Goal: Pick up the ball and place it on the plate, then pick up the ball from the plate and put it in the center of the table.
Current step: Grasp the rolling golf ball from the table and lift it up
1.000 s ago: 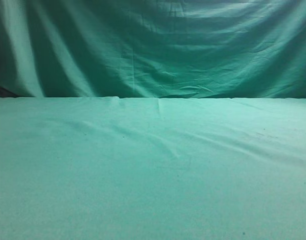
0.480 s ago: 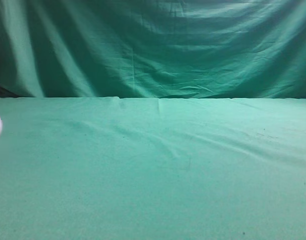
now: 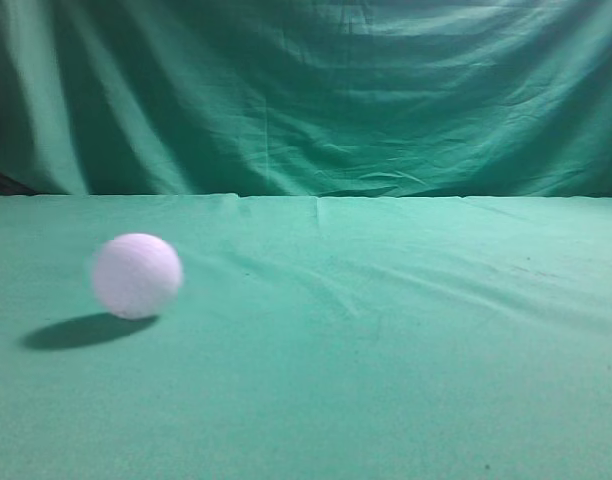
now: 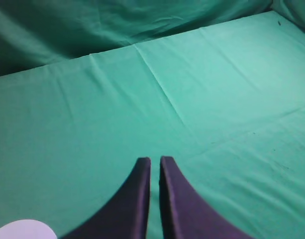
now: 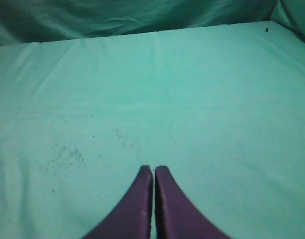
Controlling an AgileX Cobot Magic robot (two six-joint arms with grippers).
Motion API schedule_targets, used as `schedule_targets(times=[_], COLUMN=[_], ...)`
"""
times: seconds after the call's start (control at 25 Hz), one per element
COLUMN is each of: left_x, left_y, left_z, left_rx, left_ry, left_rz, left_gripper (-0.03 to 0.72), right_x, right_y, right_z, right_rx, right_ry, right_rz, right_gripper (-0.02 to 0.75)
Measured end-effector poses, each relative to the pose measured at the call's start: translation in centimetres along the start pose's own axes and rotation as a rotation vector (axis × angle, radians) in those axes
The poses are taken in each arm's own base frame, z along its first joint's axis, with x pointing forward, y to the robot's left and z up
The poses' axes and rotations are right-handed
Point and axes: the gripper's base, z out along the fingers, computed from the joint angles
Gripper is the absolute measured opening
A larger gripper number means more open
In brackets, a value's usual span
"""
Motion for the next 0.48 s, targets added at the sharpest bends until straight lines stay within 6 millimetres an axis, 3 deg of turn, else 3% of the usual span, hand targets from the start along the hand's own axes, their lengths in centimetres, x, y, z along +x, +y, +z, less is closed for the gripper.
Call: schedule_targets(times=[0.28,0.48], left_x=[6.1,10.7], left_y=[-2.2,-3.3], left_z=[-5.6,-7.9], left_rx=[-0.044,-0.07], left_ry=[-0.139,-0.213], left_rz=[0.047,0.089], left_gripper=[0.046,0.046], right_x=[-0.2,-2.0], right_y=[0.0,0.2], right_z=[0.0,-0.2], right_rx=[-0.004,-0.044], right_ry=[-0.027,-0.224], right_rz=[0.015,0.22], right_gripper=[0.0,0.0])
